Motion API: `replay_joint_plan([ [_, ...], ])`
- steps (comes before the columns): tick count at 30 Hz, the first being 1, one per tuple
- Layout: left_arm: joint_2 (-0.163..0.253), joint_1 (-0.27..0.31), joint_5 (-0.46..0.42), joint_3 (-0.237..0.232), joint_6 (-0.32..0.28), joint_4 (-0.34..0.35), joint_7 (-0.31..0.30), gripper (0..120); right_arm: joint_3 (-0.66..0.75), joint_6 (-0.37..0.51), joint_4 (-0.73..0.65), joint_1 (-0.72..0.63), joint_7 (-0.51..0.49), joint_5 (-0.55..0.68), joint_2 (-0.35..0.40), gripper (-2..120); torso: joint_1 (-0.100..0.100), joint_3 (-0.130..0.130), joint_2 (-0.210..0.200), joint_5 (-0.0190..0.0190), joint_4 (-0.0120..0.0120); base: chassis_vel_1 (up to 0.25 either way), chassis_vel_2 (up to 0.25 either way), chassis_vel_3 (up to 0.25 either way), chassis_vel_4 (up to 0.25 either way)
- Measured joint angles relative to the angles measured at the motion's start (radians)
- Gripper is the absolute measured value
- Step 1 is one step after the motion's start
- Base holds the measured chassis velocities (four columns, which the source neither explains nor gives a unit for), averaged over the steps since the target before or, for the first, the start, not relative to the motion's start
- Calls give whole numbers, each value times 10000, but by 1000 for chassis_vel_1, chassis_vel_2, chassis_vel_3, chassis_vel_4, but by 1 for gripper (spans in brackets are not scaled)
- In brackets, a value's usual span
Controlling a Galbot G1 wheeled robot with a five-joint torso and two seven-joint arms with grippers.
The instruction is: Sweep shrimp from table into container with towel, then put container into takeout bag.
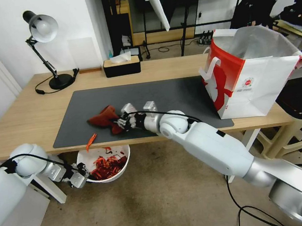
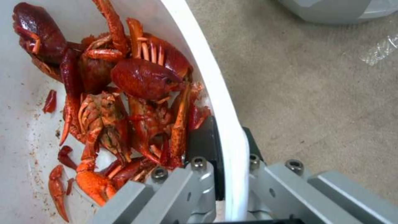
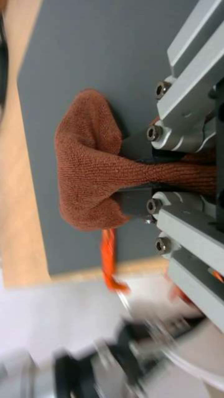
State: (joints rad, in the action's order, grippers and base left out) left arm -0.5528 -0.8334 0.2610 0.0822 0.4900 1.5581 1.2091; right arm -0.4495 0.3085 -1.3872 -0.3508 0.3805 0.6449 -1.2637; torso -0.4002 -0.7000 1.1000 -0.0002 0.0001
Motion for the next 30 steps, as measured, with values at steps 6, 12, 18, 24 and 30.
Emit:
replay_joint_plan([
  [6, 65, -5, -57, 41, 17, -50, -6, 0, -123, -64, -137, -39, 2413, -527, 560, 5, 0, 0, 0, 1, -4, 0, 0, 0, 0],
  [12, 51, 42, -59, -4, 22, -100, -31, 0, 343, -222, -586, -539, 3551, -1091, 1069, 5, 1, 2, 0, 2, -2, 0, 0, 0, 0],
  [18, 33, 53, -59, -24, 22, -111, -33, 0, 801, -384, -959, -1007, 3813, -1214, 1316, 5, 3, 2, 0, 3, -2, 0, 0, 0, 0],
  [24, -5, 18, -52, -25, 25, -91, -36, 0, 1421, -707, -1246, -1485, 2758, -318, 1325, 5, 3, 1, 0, 3, -1, 0, 0, 0, 0],
  [30, -40, -61, -12, -21, 32, -62, -29, 0, 2109, -878, -1959, -1996, 596, 742, 1357, 5, 2, 1, 0, 3, 0, 0, 0, 0, 0],
])
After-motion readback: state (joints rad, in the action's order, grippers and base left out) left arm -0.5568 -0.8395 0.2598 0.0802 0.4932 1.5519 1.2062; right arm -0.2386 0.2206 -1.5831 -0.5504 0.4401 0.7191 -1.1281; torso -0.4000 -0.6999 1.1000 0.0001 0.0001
